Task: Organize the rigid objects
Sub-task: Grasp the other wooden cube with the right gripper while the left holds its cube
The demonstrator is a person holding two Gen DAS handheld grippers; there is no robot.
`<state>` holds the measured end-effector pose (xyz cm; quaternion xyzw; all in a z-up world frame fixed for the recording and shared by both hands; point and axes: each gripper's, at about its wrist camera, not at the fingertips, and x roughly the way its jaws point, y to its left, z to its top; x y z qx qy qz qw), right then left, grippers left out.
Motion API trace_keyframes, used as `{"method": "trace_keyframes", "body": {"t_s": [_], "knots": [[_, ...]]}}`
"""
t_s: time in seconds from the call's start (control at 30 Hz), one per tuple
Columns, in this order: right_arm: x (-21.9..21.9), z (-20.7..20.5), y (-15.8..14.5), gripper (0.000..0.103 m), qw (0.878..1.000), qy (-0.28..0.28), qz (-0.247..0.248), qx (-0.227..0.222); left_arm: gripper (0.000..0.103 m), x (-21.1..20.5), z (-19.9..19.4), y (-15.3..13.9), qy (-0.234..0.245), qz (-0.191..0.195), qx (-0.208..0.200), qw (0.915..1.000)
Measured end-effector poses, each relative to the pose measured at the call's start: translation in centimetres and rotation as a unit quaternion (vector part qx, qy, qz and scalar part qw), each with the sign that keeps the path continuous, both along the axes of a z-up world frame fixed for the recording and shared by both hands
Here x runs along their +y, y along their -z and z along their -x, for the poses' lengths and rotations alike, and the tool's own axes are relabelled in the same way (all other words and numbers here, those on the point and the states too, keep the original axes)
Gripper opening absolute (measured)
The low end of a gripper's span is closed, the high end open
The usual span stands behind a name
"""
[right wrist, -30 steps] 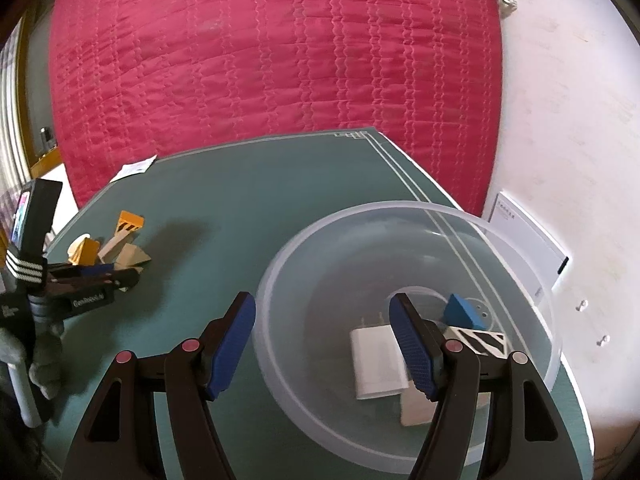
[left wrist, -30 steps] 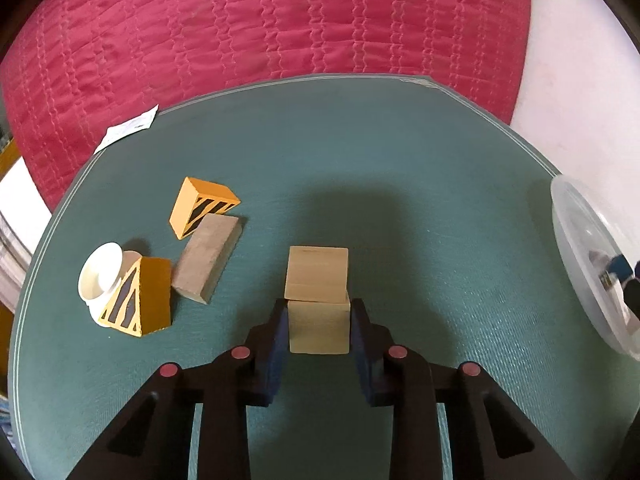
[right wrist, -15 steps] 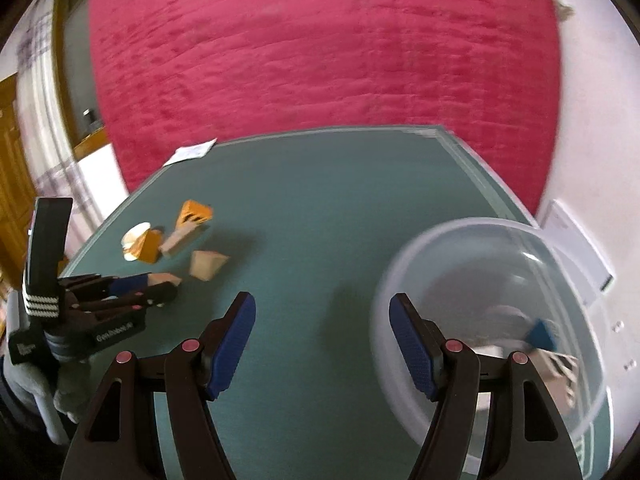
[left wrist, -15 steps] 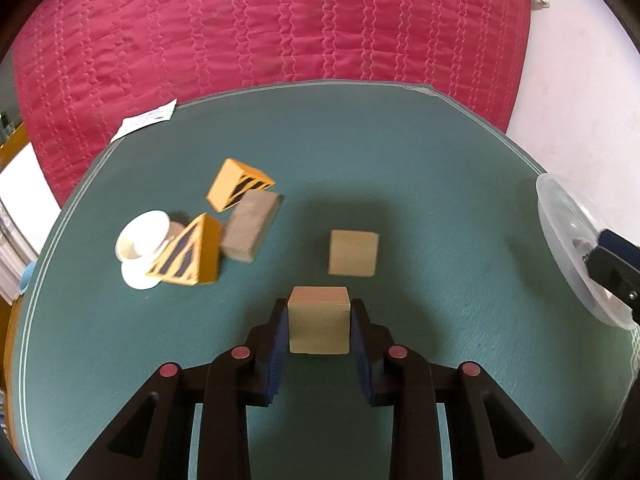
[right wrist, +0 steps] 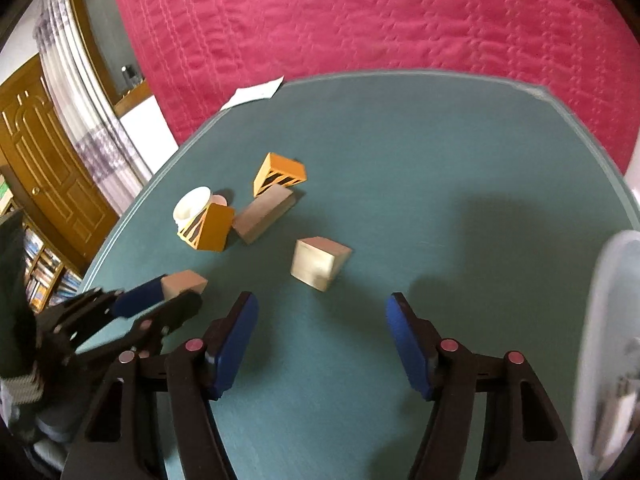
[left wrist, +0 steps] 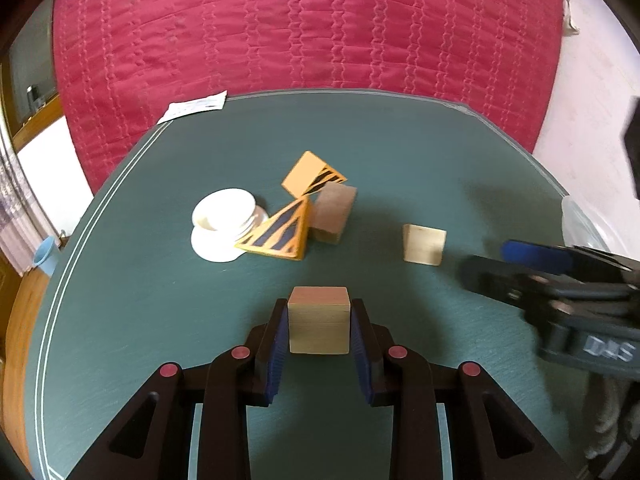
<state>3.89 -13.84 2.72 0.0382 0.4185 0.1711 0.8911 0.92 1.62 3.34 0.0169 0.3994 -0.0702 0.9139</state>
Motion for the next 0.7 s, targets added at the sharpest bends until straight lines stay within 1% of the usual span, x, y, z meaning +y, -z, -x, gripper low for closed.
{"method": "trace_keyframes", "body": {"t_s": [0.17,0.33,0.5,0.57,0.7], "knots": [[1.7,-2.4,1.1,0.059,1.0,0.005,0.004,0.009,0.031,0.8,-0.1,0.1,-0.01,0.008,0.004,0.9999],[2.9,-3.9,1.7,0.054,0.999,0.019,0.036,-0.005,0.031,1.0,0.0,0.1,-0.008,0.011,0.005,0.9999],[3.8,-3.9,1.8,0.045,0.996,0.029,0.083,-0.026,0.031,1.0,0.1,0.1,-0.008,0.012,0.004,0.9999],[3.9,-3.7,1.9,0.042,0.995,0.027,0.09,-0.033,0.031,1.1,0.2,0.1,-0.01,0.012,0.004,0.9999],[3.3,-3.0,1.8,0.041,0.995,0.022,0.089,-0.034,0.031,1.1,0.1,0.0,-0.01,0.011,0.003,0.9999]]}}
